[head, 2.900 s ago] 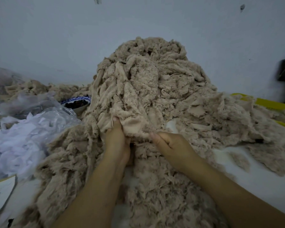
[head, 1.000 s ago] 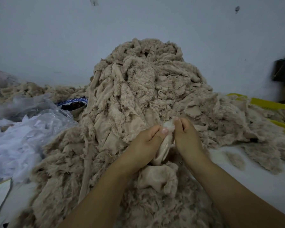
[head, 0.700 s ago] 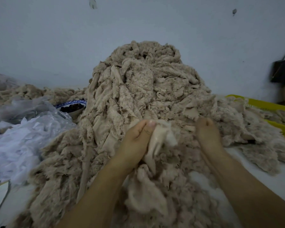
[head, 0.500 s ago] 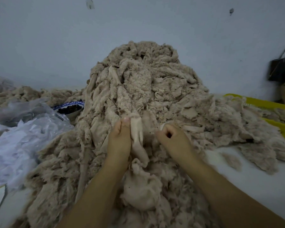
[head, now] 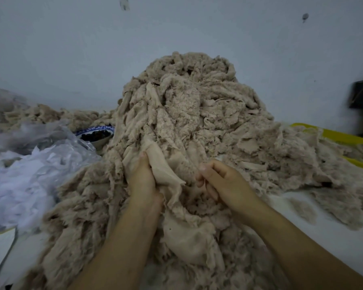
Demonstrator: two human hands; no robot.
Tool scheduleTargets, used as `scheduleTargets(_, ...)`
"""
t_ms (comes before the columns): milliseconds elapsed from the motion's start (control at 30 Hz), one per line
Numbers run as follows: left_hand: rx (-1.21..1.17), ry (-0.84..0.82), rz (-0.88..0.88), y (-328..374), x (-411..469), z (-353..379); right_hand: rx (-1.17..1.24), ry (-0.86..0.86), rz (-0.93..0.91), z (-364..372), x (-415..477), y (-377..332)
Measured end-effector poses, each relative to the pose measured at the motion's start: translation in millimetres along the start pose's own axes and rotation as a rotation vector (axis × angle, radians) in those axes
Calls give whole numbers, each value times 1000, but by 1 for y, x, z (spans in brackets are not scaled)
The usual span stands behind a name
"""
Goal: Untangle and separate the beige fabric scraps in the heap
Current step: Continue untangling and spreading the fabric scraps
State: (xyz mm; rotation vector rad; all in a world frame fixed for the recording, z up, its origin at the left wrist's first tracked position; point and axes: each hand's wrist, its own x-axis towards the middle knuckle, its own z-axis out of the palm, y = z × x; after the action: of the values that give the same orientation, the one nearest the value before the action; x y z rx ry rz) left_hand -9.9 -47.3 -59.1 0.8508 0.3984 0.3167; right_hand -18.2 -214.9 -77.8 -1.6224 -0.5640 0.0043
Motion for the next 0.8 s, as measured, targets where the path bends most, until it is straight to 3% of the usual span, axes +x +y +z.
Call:
scheduleTargets(67,-41,15,-33,1,-2,3,-41,-146,21,1,-3,-2)
scheduleTargets(133,-41,10,-35,-1,0,-2,-300,-320,70,11,-5,3)
scheduleTargets(233,-11,-52,23,-2,-1,-8,-564,-350,-42,22,-3,14)
scheduleTargets(333,26,-86,60,0,0,-6,-256,-99,5,15,0,9)
scheduleTargets(433,360,-88,372,-10,-5,1,325,212,187,5,6,3)
scheduleTargets(467,521,-132,496,-16,-10,2,470,249,217,4,8,1)
scheduleTargets(533,711,-317,565,-29,-19,2,648,181,213,4,12,2)
scheduleTargets(600,775,-452,560,-36,-17,0,661,72,136,2,11,3)
scheduleTargets(667,784,-488,579,-36,-12,-3,430,33,53,-2,10,6)
scheduleTargets(733,798,-527,564,-33,-10,-5,225,37,62,-4,9,14)
scheduleTargets(800,698,-497,487,-29,-6,-8,257,72,143,-4,13,17)
